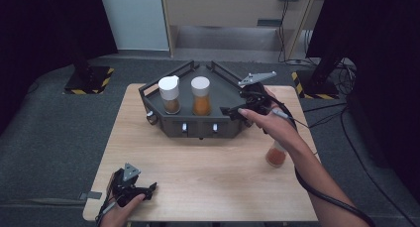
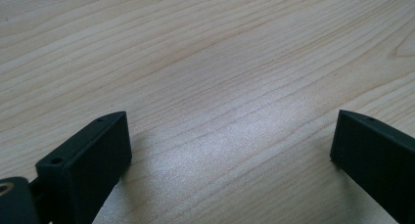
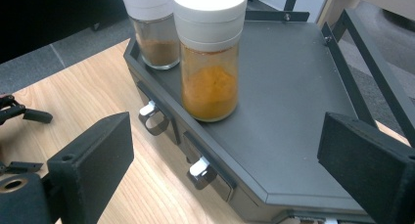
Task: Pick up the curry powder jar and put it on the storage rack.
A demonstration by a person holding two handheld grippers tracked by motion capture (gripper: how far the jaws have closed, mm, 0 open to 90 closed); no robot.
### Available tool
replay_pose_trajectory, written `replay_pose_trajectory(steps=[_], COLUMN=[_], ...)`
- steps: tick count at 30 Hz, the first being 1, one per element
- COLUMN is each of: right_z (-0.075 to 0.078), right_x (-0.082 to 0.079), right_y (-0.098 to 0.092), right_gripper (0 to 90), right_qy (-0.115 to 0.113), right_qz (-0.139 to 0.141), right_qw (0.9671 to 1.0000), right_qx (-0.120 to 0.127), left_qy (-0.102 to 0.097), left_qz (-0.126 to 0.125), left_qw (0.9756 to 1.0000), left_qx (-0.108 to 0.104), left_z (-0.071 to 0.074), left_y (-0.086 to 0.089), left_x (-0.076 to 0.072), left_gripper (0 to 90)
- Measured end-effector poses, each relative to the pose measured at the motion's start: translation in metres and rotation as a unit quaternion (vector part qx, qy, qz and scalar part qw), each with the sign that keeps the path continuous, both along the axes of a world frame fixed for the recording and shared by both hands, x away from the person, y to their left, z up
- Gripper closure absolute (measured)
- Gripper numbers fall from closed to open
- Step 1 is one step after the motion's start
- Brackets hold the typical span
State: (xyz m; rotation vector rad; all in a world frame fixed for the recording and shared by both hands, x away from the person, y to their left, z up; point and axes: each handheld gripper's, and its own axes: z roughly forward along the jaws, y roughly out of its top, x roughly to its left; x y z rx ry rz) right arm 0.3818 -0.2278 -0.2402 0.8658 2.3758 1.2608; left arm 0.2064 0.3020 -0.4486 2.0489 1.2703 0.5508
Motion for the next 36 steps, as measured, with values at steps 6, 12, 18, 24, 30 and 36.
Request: replay_pose_trajectory(steps=[6,12,18,24,30,36], right_z=[0.004,0.006,0.005,0.000,-0.002,-0.003], right_x=[-0.009,-0.019,-0.026,-0.032,-0.037,-0.042], right_y=[-0.014,-0.032,-0.049,-0.058,-0.061,-0.065], right_gripper=[6.6,6.6,6.7,6.6,6.6,6.5], right_qy=[-0.003,-0.002,0.000,0.001,0.002,0.000], right_qz=[-0.008,-0.023,-0.036,-0.047,-0.049,-0.053], right_qw=[1.0000,0.9997,0.9993,0.9989,0.9988,0.9986], right_qx=[0.001,0.005,0.005,0.007,0.008,0.006], left_qy=[0.000,0.000,0.000,0.000,0.000,-0.001], left_qz=[0.000,0.000,0.000,0.000,0.000,0.001], left_qw=[1.0000,1.0000,1.0000,1.0000,1.0000,1.0000], left_qx=[0.000,0.000,0.000,0.000,0.000,0.001], left_z=[0.000,0.000,0.000,0.000,0.000,0.000], left_y=[0.000,0.000,0.000,0.000,0.000,0.000], left_x=[0.000,0.000,0.000,0.000,0.000,0.000], left_gripper=[0.1,0.1,0.0,0.0,0.1,0.0])
